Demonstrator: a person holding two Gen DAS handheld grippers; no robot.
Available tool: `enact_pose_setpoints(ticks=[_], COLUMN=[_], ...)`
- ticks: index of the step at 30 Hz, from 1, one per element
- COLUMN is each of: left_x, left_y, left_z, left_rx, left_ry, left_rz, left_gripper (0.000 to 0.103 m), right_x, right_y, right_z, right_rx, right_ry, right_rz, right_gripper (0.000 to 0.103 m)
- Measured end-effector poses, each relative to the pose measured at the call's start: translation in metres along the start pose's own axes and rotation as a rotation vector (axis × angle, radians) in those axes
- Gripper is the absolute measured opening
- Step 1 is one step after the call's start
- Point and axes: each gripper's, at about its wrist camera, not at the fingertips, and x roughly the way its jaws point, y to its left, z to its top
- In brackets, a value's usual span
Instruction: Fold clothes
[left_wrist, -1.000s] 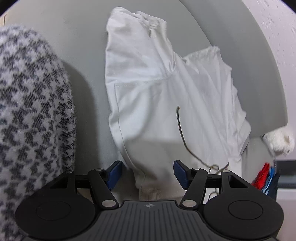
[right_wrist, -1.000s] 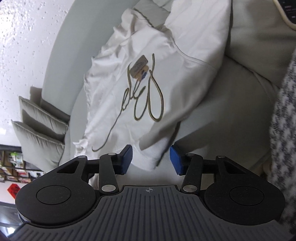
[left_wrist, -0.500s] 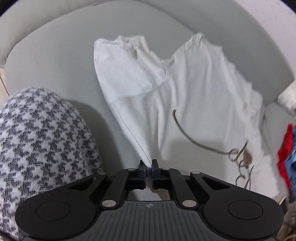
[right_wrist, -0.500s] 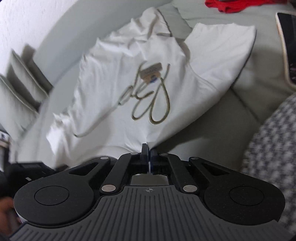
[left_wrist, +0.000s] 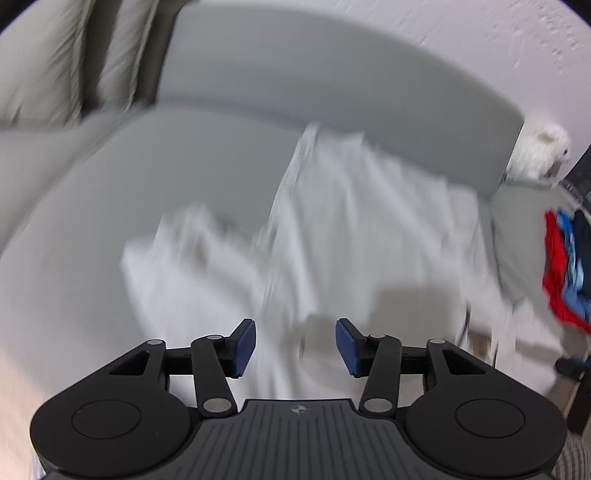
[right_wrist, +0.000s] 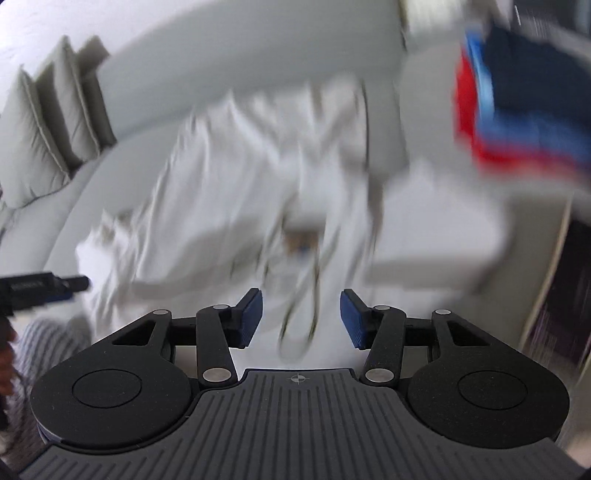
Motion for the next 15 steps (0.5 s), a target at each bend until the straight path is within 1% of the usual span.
enact_pose_setpoints(ticks=[2,5,7,8,10,11,14,15], left_x=[0.026,0.061,0.094,0.111,0.144,0.161,0.203,0.214], left_y=[-0.009,-0.027,-0.043,-0.050,-0.061,-0.066,-0.071,-0.072], left_z=[0.030,0.059,0.076,0.085,0.097,0.103,0.123,0.129], left_rx=[0.026,0.056,0.094,0.111,0.129,0.136,0.139,0.147], left_ry=[-0.031,-0.057,-0.070,-0.074,-0.061,-0.054,-0.022,-0.014], left_rz=[-0.003,-0.005,0.013,0.020,0.024,0.021,-0.040,-0.058], left_gripper=[0.048,0.052,0.053,0.053,0.053,0.053,0.055,0.055], right_x=[0.014,0.060,0.088,0.112,0.147,0.171,0.222,0.233], right_y=[0.000,-0.014,-0.024,-0.033,-0.045,-0.052,-0.067,-0.071], right_z=[0.027,0.083,0.107,0.124,0.147,0.159,0.182,0.186], right_rx=[-0.065,-0.141,-0.125,-0.104,-0.076,-0.059,-0.014,-0.006], right_ry=[-0.052,-0.120,-0.131,-0.136,-0.136,-0.134,-0.125,-0.123], right_rz=[-0.024,-0.060,-0.080,-0.094,-0.116,-0.127,-0.125,-0.122], right_gripper=[0.053,0.053,0.053,0.053,0.049,0.049,0.048,0.048])
